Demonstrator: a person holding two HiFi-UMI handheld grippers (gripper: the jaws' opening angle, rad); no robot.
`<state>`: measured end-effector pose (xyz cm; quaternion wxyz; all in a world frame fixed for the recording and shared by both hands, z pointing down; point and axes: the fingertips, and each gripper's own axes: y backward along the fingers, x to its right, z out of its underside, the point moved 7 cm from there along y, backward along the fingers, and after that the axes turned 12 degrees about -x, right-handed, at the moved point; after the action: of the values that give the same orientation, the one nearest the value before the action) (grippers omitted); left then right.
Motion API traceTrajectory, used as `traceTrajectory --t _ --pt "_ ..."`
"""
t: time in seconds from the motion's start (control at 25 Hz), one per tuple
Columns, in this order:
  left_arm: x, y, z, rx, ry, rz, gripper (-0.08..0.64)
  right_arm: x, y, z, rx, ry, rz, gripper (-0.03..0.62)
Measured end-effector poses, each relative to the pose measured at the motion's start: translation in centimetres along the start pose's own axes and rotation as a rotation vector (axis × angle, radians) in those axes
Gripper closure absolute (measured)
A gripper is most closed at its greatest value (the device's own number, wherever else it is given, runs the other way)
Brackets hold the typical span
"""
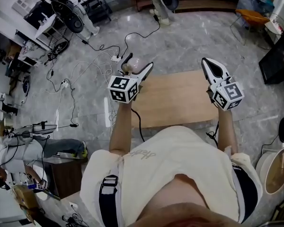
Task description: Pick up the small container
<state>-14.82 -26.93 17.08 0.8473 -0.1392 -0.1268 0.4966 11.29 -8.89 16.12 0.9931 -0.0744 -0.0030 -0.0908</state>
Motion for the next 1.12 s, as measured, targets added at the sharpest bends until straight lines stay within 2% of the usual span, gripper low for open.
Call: traceTrajectory --t 0.56,1.12 --pt "-0.7 0.8 1.9 -0.005 0.027 0.005 0.144 -0.9 -0.6 0.2 0.010 0.016 0.054 0.594" --pt "-0.8 0.9 2.1 -0.001 0.037 0.011 0.144 -1.0 -1.0 0.5 -0.005 0.006 0.036 0.594"
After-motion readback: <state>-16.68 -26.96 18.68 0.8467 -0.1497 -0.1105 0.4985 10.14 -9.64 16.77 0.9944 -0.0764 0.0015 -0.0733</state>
